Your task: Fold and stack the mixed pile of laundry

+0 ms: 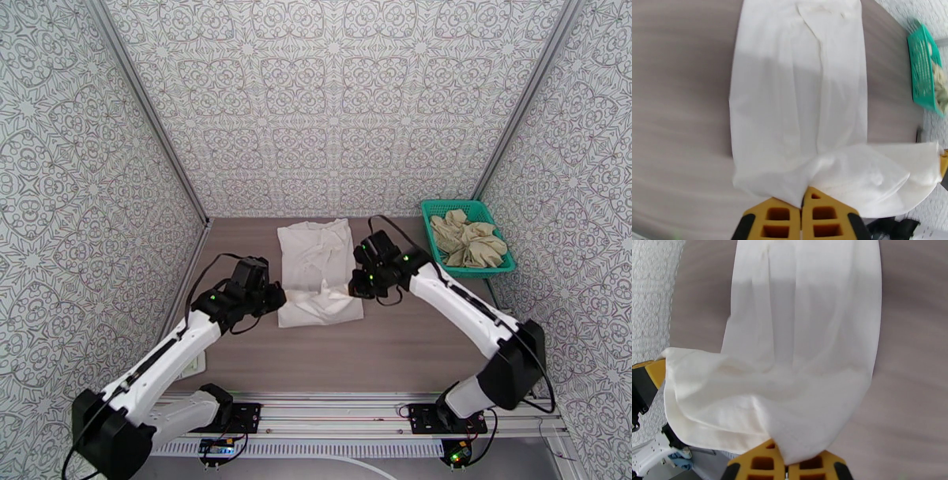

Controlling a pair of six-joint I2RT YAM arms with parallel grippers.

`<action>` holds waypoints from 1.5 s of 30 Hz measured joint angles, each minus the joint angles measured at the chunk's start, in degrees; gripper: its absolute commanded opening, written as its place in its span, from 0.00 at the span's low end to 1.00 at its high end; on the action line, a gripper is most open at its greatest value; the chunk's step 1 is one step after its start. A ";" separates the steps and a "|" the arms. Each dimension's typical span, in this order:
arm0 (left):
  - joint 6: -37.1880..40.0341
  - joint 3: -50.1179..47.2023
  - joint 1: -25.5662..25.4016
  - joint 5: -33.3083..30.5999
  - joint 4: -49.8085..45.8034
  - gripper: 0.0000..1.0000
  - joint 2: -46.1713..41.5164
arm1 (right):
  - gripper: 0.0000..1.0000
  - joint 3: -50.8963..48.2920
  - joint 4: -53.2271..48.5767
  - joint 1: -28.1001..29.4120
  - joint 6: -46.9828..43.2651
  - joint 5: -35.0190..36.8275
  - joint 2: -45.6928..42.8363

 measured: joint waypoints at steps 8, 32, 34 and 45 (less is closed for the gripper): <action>2.99 4.46 7.10 4.81 11.21 0.00 13.92 | 0.00 8.63 2.40 -4.76 -4.28 -0.42 11.52; 5.18 16.59 16.31 17.55 23.47 0.00 37.79 | 0.00 24.55 9.09 -11.93 -8.28 -10.10 33.77; 5.81 17.59 16.83 18.16 23.47 0.05 38.95 | 0.00 25.97 9.11 -12.13 -8.39 -10.56 35.12; 6.10 18.99 17.35 22.08 28.17 0.00 48.19 | 0.00 26.69 9.44 -13.07 -8.15 -11.32 38.05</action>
